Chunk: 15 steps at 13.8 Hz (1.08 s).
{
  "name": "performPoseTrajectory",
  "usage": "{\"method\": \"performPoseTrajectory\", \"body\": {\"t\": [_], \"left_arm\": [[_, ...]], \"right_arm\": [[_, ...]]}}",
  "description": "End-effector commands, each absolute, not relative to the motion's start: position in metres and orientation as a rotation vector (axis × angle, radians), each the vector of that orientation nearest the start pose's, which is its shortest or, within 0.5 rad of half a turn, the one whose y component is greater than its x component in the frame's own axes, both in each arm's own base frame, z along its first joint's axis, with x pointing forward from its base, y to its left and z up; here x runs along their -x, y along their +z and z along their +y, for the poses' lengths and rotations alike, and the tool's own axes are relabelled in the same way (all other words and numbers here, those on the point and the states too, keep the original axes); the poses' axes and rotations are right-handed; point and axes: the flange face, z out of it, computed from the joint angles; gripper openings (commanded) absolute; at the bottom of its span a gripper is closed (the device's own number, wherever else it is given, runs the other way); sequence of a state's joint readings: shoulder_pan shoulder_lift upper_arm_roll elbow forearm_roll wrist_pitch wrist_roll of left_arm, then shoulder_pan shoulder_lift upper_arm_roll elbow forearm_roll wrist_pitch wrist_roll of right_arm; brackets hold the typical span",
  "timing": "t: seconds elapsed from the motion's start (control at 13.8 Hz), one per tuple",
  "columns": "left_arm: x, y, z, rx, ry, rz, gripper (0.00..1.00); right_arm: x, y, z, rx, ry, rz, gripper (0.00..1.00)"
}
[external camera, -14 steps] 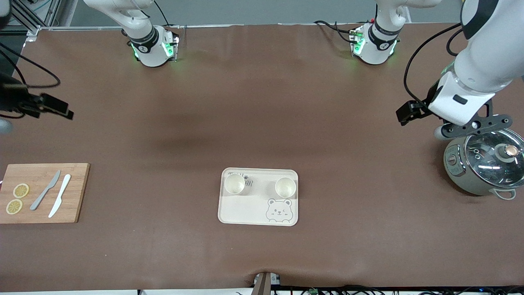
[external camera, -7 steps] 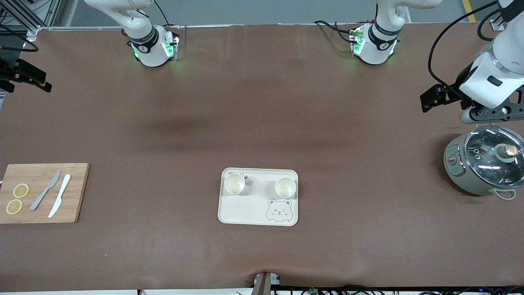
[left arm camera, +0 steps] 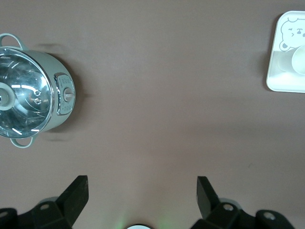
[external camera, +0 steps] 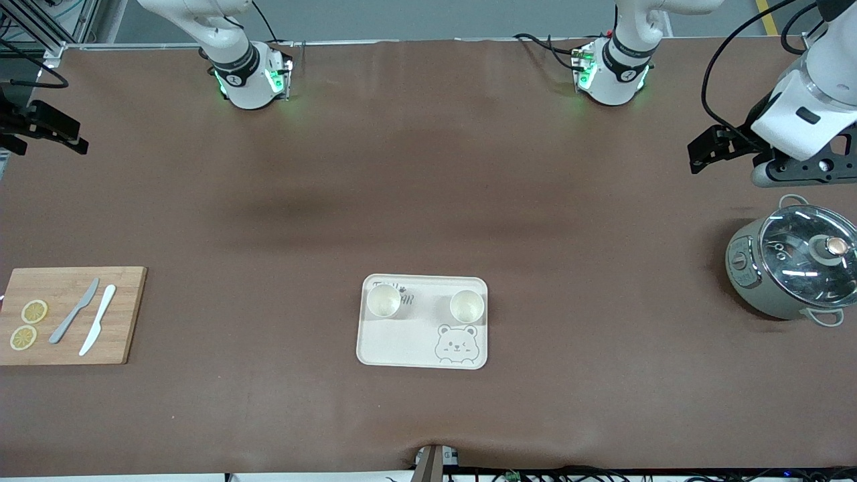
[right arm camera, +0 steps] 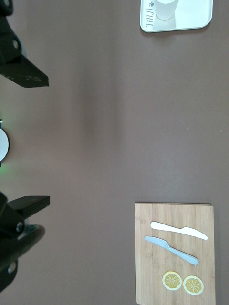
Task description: Place white IKEA cup upright on tray with both arms
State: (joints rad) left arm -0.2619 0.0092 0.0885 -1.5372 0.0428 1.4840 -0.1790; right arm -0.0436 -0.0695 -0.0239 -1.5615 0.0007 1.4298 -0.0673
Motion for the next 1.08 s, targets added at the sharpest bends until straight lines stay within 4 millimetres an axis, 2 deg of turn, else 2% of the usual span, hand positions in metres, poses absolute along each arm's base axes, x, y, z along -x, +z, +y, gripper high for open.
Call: {"method": "performPoseTrajectory", "body": {"t": [0.0, 0.87, 0.94, 1.01], "left_arm": [[-0.535, 0.63, -0.091, 3.098, 0.063, 0.005, 1.0], [-0.542, 0.629, -0.093, 3.089, 0.053, 0.009, 1.0], [-0.544, 0.637, -0.091, 3.093, 0.026, 0.008, 1.0], [-0.546, 0.637, -0.092, 3.091, 0.025, 0.01, 1.0]], "right_arm": [[-0.517, 0.655, -0.038, 3.148, 0.103, 0.01, 1.0], [-0.517, 0.653, -0.039, 3.147, 0.112, 0.012, 1.0], [-0.517, 0.653, -0.039, 3.148, 0.11, 0.012, 1.0], [-0.517, 0.653, -0.039, 3.148, 0.11, 0.012, 1.0]]}}
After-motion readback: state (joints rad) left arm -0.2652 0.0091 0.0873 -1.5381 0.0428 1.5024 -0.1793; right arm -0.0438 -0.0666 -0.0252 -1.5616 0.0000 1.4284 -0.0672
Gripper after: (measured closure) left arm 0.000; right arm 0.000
